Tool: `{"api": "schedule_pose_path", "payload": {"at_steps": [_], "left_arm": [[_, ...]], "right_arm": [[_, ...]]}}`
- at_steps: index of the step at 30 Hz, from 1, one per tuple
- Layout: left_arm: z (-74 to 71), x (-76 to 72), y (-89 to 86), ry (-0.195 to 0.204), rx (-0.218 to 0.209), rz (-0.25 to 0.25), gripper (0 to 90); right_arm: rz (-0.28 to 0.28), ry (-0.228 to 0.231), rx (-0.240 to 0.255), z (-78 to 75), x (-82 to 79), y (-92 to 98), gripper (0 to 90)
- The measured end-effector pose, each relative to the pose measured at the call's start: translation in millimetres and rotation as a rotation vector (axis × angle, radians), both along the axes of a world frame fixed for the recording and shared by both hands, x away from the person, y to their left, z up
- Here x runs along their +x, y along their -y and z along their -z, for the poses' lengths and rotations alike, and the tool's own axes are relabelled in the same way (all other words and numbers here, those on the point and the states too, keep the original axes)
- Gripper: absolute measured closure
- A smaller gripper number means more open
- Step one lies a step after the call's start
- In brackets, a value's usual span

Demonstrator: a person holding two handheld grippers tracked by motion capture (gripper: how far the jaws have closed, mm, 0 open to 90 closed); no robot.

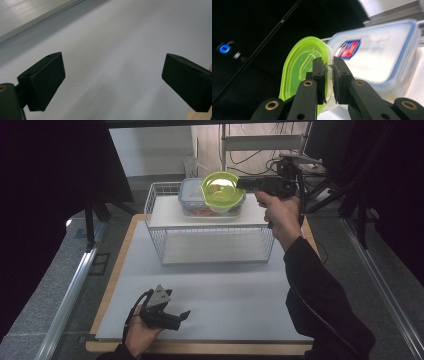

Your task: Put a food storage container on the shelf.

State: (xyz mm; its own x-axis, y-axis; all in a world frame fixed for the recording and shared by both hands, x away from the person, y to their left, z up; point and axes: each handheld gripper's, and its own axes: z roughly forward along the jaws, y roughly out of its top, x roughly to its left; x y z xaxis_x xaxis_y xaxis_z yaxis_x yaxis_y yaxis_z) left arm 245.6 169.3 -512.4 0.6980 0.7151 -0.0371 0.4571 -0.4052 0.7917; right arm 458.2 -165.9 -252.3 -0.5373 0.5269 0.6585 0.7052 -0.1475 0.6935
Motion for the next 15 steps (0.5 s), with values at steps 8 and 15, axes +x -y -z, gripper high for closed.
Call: {"api": "schedule_pose_path", "payload": {"at_steps": [8,15], "left_arm": [[1.0,0.6,0.6,-0.007,-0.007,0.006,4.6],[0.9,0.5,0.5,-0.007,-0.005,0.014,4.6]], "right_arm": [[0.115,-0.033,0.023,-1.4,31.1,-16.7,81.2],[0.189,-0.084,0.023,1.9,49.5,-33.7,81.0]]}}
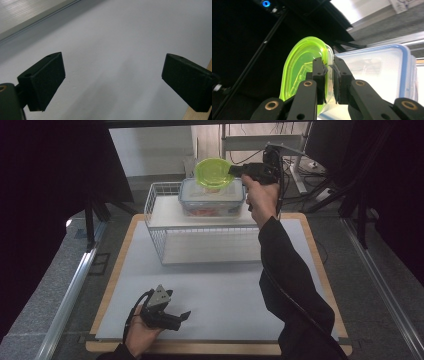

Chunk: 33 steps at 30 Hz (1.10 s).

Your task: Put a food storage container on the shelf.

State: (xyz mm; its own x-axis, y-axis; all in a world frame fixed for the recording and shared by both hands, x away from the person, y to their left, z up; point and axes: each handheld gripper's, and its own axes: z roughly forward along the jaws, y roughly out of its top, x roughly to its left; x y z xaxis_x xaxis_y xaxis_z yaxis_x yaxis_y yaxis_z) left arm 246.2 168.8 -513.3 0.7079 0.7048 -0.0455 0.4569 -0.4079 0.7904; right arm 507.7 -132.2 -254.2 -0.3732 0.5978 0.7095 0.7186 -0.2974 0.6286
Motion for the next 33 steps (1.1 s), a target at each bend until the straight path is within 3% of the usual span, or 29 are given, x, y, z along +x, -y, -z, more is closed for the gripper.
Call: {"api": "schedule_pose_path", "payload": {"at_steps": [8,22,25,33], "left_arm": [[0.5,-0.1,1.5,-0.001,-0.001,0.007,4.6],[1.5,0.3,2.6,-0.009,0.01,0.016,4.7],[1.6,0.3,3.0,-0.009,0.012,0.018,4.7],[2.0,-0.2,3.8,-0.01,0.007,0.016,4.7]], "right_arm": [[0.035,-0.016,-0.007,0.7,8.9,-5.9,79.6],[0.04,-0.008,-0.008,7.3,13.8,-10.6,71.2],[0.032,-0.005,-0.016,6.2,13.4,-11.3,64.8],[0.011,0.087,-0.097,1.7,7.8,-6.4,42.4]]}}
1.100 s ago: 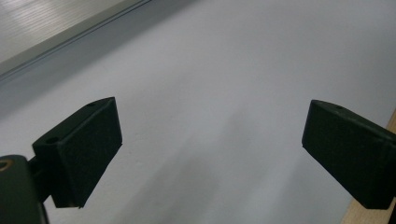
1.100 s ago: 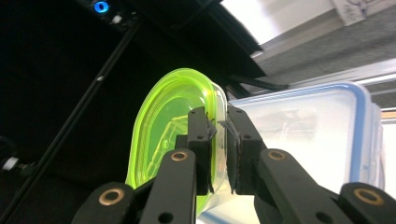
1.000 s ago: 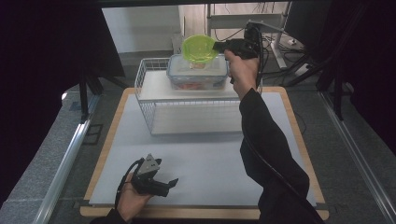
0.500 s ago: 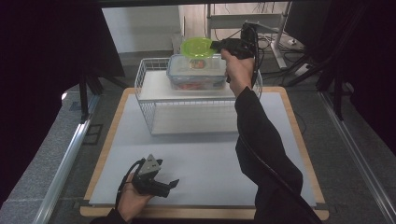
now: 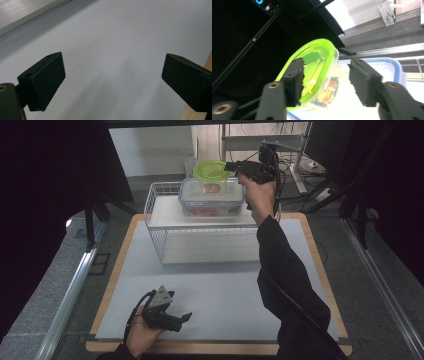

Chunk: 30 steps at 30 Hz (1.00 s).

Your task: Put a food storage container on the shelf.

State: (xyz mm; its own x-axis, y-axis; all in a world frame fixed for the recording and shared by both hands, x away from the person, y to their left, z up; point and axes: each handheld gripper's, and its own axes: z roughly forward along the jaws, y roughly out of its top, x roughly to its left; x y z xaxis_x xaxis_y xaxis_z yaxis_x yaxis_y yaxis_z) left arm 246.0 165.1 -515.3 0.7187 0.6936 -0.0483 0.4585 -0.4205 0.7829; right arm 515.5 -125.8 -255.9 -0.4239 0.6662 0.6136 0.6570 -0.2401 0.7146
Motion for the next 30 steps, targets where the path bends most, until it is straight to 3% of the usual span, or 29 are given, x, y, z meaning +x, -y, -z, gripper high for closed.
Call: {"api": "schedule_pose_path", "payload": {"at_steps": [3,8,12,22,30], "left_arm": [[0.2,0.1,0.2,0.0,0.0,-0.001,4.7],[0.2,0.6,-0.6,0.006,-0.004,-0.002,4.4],[0.7,1.1,-1.3,0.004,-0.011,-0.002,4.1],[1.3,1.5,-1.9,0.016,-0.009,-0.005,3.7],[1.7,1.6,-2.9,0.024,-0.02,-0.013,3.0]], "right_arm": [[-0.04,0.038,-0.042,-0.1,-6.6,4.7,36.5],[-0.098,0.107,-0.154,6.7,-24.3,13.1,27.9],[-0.164,0.143,-0.197,23.5,-45.3,21.7,22.6],[-0.237,0.252,-0.329,61.6,-101.5,41.1,14.3],[-0.268,0.283,-0.393,98.0,-139.7,59.1,9.8]]}}
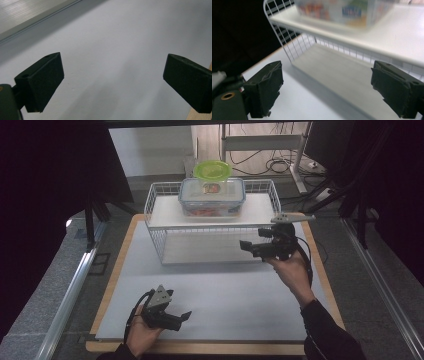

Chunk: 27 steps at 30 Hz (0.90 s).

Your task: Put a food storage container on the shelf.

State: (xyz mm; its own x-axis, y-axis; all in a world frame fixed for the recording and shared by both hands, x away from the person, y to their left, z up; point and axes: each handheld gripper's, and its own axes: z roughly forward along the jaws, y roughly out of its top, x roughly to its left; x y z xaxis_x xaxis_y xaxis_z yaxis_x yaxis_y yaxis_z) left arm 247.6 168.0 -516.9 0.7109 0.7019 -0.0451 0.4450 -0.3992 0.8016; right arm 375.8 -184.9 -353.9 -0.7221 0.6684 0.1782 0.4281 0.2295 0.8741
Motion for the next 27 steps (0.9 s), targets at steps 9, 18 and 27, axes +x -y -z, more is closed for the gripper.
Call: {"api": "schedule_pose_path", "payload": {"at_steps": [9,18,27], "left_arm": [[0.6,-0.1,-0.8,0.01,-0.003,-0.005,2.5],[1.3,-0.8,-0.3,0.02,0.003,-0.004,2.3],[2.6,-0.8,0.1,0.022,0.011,0.001,2.3]], "right_arm": [[-0.001,0.043,-0.093,45.3,-31.3,21.2,5.8],[-0.033,0.029,-0.095,81.8,-51.1,39.4,3.6],[-0.028,0.023,-0.155,111.9,-64.5,49.7,3.4]]}}
